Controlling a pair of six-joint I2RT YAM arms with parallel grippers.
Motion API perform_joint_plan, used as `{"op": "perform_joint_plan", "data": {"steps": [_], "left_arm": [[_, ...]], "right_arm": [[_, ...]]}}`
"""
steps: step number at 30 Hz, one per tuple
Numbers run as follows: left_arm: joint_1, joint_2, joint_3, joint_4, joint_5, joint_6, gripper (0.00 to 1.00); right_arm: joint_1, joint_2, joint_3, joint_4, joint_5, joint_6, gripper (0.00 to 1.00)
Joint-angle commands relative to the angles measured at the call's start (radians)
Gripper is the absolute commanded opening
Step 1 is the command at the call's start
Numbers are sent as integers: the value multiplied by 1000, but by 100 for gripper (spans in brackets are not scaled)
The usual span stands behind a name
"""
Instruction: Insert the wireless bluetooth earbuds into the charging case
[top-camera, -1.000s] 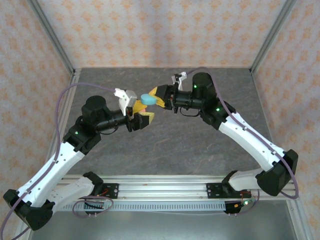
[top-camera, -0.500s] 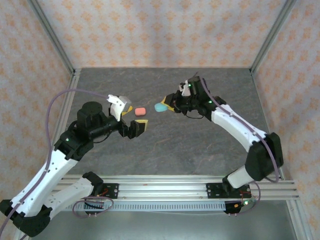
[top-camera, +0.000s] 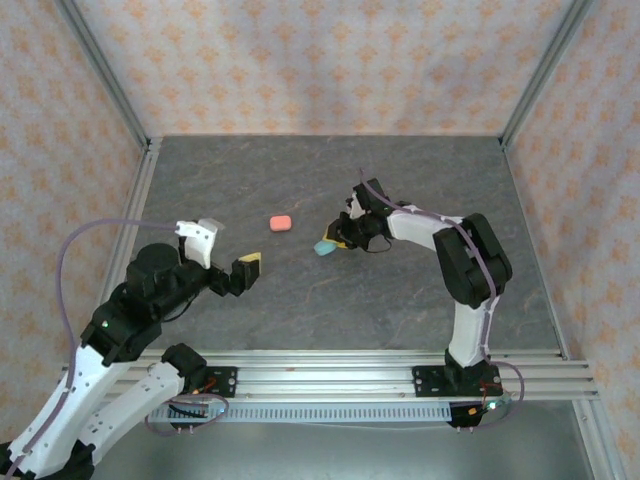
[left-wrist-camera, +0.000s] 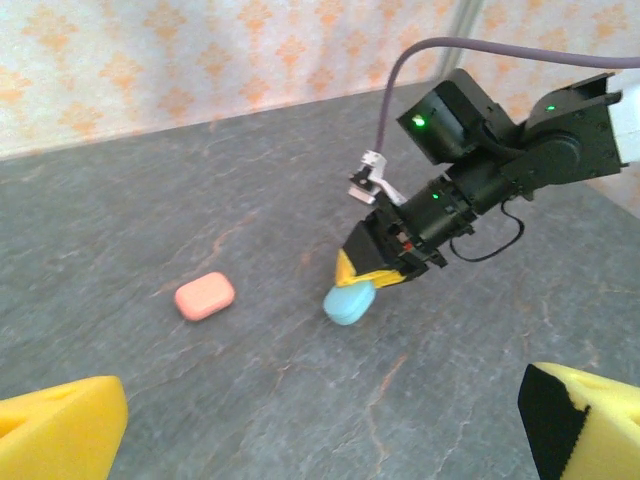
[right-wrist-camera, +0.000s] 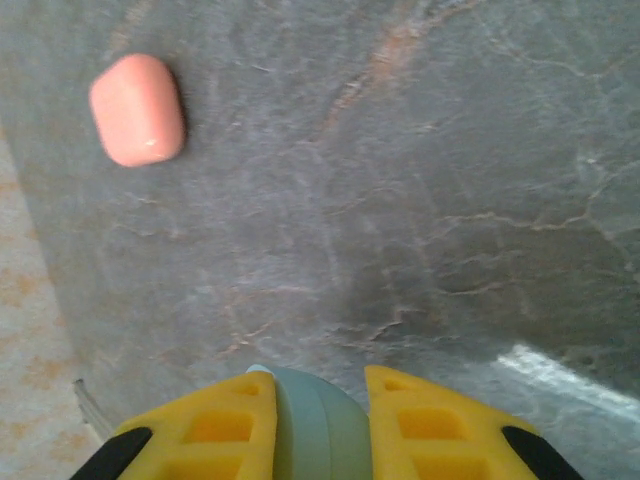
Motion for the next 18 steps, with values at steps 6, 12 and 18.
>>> {"op": "perform_joint_plan", "data": {"steps": [6,12,18], "left_arm": [[-5,-89,-75,-64,-152,-49,100],[-4,-64,-76,-64,-188,-30,100],[-2,-24,-70,-36,-212,-1,100]], "right_arm": [[-9,52,15,-20,44,-136,14],[-11,62,7,-36,54,-170,29],[-12,-10,25,-85,99,-189,51]]}}
